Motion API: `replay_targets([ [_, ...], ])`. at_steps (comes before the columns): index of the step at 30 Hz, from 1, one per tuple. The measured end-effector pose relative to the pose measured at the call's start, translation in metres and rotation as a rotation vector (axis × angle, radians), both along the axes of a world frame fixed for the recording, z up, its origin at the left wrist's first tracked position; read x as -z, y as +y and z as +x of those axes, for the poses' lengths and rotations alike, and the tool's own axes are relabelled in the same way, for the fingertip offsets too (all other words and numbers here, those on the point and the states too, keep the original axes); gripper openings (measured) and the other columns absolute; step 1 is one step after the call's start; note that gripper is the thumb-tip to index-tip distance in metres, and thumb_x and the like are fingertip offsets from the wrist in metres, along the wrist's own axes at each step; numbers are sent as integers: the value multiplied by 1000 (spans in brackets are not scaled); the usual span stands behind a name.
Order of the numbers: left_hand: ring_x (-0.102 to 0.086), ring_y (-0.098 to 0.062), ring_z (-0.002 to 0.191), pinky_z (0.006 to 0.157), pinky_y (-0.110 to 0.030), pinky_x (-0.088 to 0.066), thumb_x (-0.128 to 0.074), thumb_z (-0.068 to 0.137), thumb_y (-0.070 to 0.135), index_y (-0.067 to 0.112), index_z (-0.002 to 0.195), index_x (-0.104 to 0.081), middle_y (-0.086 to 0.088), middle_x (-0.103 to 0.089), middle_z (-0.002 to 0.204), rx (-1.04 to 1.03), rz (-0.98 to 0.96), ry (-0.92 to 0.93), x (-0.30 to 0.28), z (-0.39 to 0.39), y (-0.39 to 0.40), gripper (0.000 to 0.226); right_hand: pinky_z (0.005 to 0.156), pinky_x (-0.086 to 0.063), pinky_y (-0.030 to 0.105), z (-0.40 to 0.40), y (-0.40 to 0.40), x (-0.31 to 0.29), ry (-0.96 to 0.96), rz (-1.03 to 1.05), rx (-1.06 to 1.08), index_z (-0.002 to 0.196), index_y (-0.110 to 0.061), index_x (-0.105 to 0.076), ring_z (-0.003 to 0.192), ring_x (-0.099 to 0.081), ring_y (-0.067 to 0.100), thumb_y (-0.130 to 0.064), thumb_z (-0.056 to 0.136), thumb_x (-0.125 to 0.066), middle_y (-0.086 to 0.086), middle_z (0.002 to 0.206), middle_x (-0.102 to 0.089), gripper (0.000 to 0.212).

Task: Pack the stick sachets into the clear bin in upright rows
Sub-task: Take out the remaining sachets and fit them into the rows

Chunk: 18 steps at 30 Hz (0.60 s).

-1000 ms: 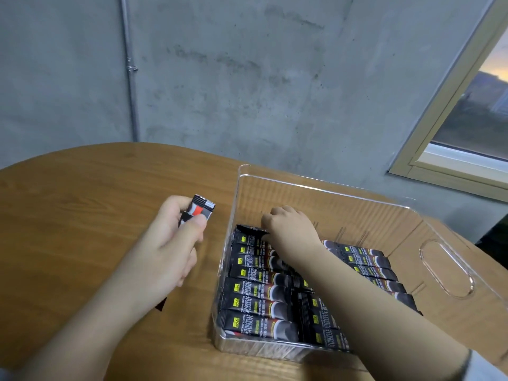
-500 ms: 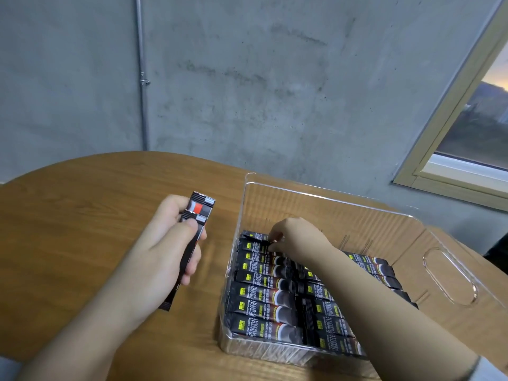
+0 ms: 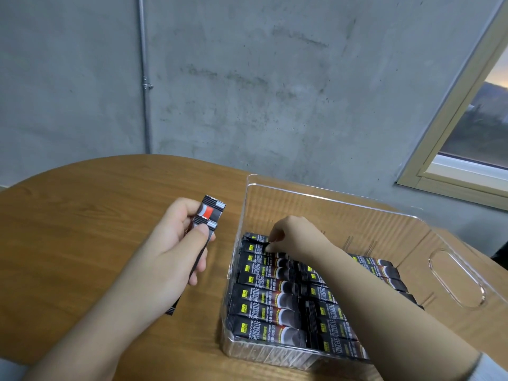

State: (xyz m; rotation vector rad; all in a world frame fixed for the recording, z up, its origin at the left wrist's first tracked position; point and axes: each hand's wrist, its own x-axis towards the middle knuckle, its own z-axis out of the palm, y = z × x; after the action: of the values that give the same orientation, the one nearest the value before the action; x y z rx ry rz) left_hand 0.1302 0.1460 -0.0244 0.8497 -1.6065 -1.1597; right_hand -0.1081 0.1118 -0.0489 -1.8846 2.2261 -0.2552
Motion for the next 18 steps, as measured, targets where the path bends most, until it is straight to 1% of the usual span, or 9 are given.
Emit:
replay_targets([
  [3, -46, -4, 46, 43, -20, -42, -39, 98, 5, 20, 88, -54, 12, -54, 53, 2, -8, -3, -1, 0, 1, 23, 67, -42, 24, -1, 0, -4, -28, 0, -7, 96, -16, -72, 78, -58, 14, -31, 83, -71, 0, 93, -69, 20],
  [6, -46, -3, 46, 43, -20, -42, -41, 97, 5, 20, 87, -54, 12, -55, 53, -1, -5, 6, -1, 0, 1, 22, 67, -42, 24, 0, -1, -4, -15, 3, -11, 97, -15, -72, 79, -59, 14, -26, 86, -69, 1, 96, -70, 16],
  [9, -46, -4, 45, 43, -20, -42, -48, 97, 11, 25, 83, -56, 12, -55, 53, 2, -3, 10, -3, -1, 2, 21, 65, -44, 25, 0, -4, -1, 4, 3, -8, 93, -15, -72, 76, -60, 15, -24, 85, -70, 2, 93, -70, 13],
  [13, -45, -3, 44, 42, -20, -41, -39, 98, 3, 18, 86, -54, 11, -55, 52, -1, 0, 12, -2, -2, 1, 24, 68, -52, 30, 2, -9, 0, 42, -3, -5, 89, -15, -70, 78, -63, 18, -27, 82, -73, 2, 88, -70, 14],
  [16, -45, -4, 44, 42, -21, -41, -38, 98, 2, 16, 87, -54, 10, -55, 53, -5, -8, 15, -1, 0, 1, 24, 64, -47, 27, 4, -10, -2, 52, -3, -18, 90, -14, -70, 74, -60, 17, -28, 82, -73, 0, 83, -66, 16],
  [18, -45, -4, 44, 42, -21, -41, -38, 97, 1, 16, 87, -54, 10, -55, 53, -4, -6, 20, -1, 0, 0, 24, 66, -50, 28, 4, -9, -3, 87, 6, -42, 94, -14, -70, 77, -61, 17, -29, 83, -72, -1, 86, -65, 18],
])
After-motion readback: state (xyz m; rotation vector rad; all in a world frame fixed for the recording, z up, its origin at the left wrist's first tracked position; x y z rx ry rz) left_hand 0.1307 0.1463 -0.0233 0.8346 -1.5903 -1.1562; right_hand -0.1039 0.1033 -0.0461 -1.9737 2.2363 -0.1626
